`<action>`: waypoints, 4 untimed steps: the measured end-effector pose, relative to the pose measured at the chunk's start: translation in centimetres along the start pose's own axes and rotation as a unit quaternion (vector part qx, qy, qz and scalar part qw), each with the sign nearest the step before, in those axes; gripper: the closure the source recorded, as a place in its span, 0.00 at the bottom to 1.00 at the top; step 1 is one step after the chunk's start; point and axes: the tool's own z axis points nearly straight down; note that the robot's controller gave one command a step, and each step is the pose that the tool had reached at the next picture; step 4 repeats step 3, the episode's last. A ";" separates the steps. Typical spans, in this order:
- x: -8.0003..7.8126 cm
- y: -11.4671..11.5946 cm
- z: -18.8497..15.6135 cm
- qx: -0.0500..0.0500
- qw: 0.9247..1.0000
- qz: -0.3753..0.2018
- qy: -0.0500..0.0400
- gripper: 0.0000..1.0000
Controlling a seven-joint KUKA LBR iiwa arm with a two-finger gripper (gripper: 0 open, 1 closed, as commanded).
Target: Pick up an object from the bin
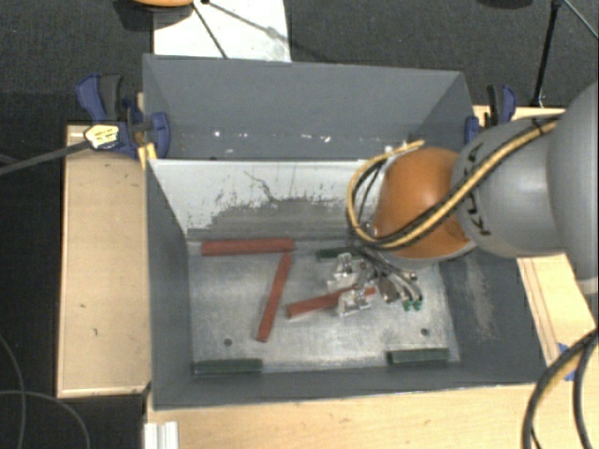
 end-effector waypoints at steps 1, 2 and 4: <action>0.0 0.0 0.0 0.000 1.000 0.000 0.000 1.00; -1.2 4.5 0.0 0.003 1.000 -0.016 0.003 1.00; 2.4 0.7 -17.7 0.000 0.999 -0.054 0.006 1.00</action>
Offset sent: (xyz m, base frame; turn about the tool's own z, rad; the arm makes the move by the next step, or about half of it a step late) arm -0.0021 0.0704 -0.0059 -0.0530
